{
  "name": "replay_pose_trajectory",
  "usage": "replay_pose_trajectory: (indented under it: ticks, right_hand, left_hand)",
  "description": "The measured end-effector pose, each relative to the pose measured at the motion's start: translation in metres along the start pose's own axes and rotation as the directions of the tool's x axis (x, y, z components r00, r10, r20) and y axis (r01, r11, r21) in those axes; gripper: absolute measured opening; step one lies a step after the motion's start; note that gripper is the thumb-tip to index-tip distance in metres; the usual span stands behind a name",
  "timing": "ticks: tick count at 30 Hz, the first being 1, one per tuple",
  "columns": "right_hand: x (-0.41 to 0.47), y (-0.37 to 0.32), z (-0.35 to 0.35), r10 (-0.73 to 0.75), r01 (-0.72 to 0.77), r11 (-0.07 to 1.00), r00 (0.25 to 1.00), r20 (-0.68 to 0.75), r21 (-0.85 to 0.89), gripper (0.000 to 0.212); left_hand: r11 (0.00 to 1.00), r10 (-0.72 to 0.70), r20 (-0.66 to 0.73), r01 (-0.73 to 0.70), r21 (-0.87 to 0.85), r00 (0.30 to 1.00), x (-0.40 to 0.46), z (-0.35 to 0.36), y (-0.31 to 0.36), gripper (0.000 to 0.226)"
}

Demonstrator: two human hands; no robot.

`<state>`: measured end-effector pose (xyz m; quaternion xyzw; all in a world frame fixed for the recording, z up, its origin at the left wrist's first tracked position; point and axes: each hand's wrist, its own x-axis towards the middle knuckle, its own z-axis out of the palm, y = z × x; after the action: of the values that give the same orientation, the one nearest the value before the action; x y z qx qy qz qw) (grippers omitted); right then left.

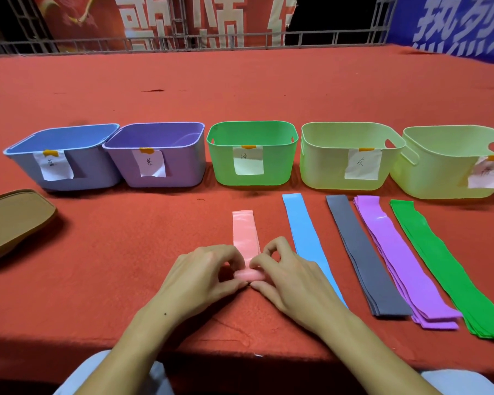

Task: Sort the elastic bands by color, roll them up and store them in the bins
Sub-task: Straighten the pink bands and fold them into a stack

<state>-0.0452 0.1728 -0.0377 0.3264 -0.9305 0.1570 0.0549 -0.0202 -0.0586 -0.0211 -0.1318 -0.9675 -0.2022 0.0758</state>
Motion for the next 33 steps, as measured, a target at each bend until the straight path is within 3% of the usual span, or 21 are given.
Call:
replay_pose_trajectory:
  ticks: [3,6,10,15,19,24,33]
  right_hand:
    - [0.001,0.002,0.003,-0.014,0.014,1.000,1.000,-0.002,-0.018,0.028]
    - [0.003,0.003,0.006,-0.017,0.017,0.999,1.000,-0.013,-0.033,0.028]
    - [0.006,0.003,0.009,-0.018,0.016,0.998,0.999,-0.031,-0.065,0.029]
    - [0.007,0.003,0.010,-0.035,0.034,0.997,0.999,-0.025,-0.070,0.031]
    - [0.005,0.001,0.007,-0.047,0.046,0.998,0.999,-0.024,-0.043,0.026]
    - [0.008,0.003,0.010,-0.021,0.021,1.000,0.999,-0.035,-0.010,0.030]
    - [0.013,0.005,0.008,-0.082,0.079,0.993,0.996,-0.034,-0.088,0.026]
  left_hand:
    - [0.999,0.005,0.003,-0.004,-0.036,1.000,0.001,0.000,-0.003,0.032]
    - [0.974,-0.013,0.030,0.020,-0.225,0.999,0.008,0.002,-0.014,0.029]
    - [0.920,-0.134,-0.128,0.075,-0.384,0.983,0.041,0.011,-0.033,0.024]
    - [0.923,-0.319,-0.259,0.236,-0.305,0.912,0.078,0.024,-0.047,0.014]
    - [0.911,-0.389,-0.217,0.338,-0.237,0.895,0.107,0.029,-0.053,0.025]
    - [0.897,-0.408,-0.140,0.368,-0.243,0.902,0.130,0.037,-0.062,0.018]
    - [0.882,-0.441,-0.226,0.371,-0.292,0.869,0.134,0.043,-0.060,0.015]
